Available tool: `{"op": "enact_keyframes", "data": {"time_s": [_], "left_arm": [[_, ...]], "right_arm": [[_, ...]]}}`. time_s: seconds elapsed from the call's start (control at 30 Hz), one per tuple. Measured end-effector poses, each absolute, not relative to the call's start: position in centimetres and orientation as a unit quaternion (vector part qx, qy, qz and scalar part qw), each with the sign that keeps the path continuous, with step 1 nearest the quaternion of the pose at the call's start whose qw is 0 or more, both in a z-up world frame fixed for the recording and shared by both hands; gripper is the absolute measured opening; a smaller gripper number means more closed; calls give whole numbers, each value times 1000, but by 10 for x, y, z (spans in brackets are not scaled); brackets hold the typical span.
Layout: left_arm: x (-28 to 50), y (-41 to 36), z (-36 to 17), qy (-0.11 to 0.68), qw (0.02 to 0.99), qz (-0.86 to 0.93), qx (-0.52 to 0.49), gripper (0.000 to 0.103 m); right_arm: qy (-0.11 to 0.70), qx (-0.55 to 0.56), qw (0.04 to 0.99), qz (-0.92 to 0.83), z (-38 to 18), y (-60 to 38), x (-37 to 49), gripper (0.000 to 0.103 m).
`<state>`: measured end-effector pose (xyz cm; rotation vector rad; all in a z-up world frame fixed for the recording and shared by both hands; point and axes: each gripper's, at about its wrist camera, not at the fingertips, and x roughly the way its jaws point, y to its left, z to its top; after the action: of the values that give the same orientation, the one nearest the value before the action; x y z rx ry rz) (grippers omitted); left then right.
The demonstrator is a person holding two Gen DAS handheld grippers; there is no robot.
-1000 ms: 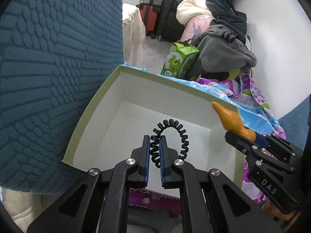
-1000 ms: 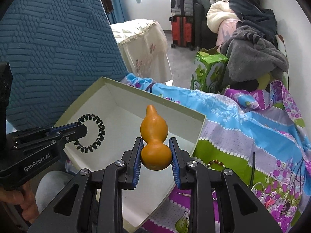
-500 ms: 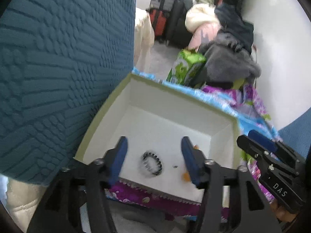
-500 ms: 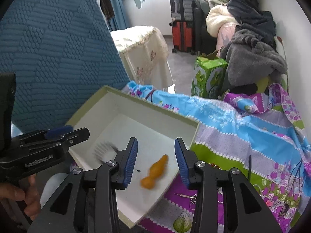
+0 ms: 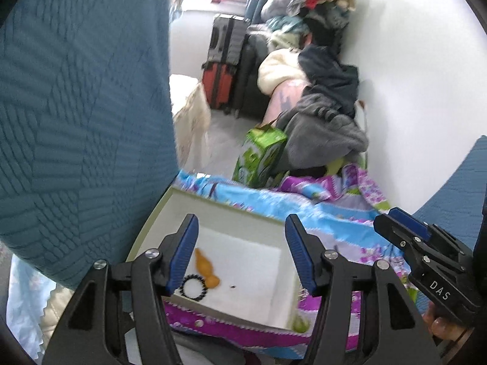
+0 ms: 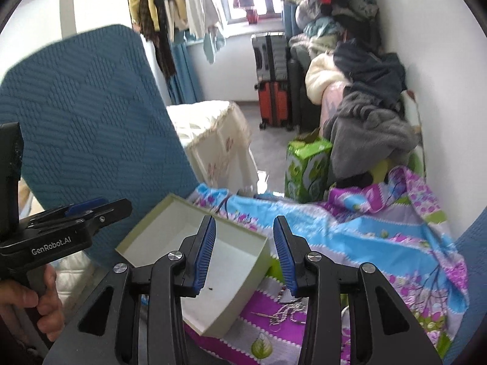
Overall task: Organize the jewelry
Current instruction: 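Move both tools back over the jewelry on the cloth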
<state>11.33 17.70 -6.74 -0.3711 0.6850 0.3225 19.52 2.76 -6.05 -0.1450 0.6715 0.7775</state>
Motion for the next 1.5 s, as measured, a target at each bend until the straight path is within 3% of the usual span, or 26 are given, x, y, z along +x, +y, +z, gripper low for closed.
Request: {"op": "enact_keyframes", "data": {"time_s": [0.33,0.73,1.23,1.5], "left_arm": [[112,128,-30,294,935,114,-165,60],[125,70,-36,293,942,50,-157,60],[152,11,-98,343,926,-11,-159,59],[175,-11,-143,378,913,-20,-152,49]], "right_arm": [[281,-49,895,343,-21,-35,181,38],[260,-17,929,263,-13,-129,178,38],[283,-5,942,179,-75,-206,172,37],[312,0,940,139,-129,-240,185,37]]}}
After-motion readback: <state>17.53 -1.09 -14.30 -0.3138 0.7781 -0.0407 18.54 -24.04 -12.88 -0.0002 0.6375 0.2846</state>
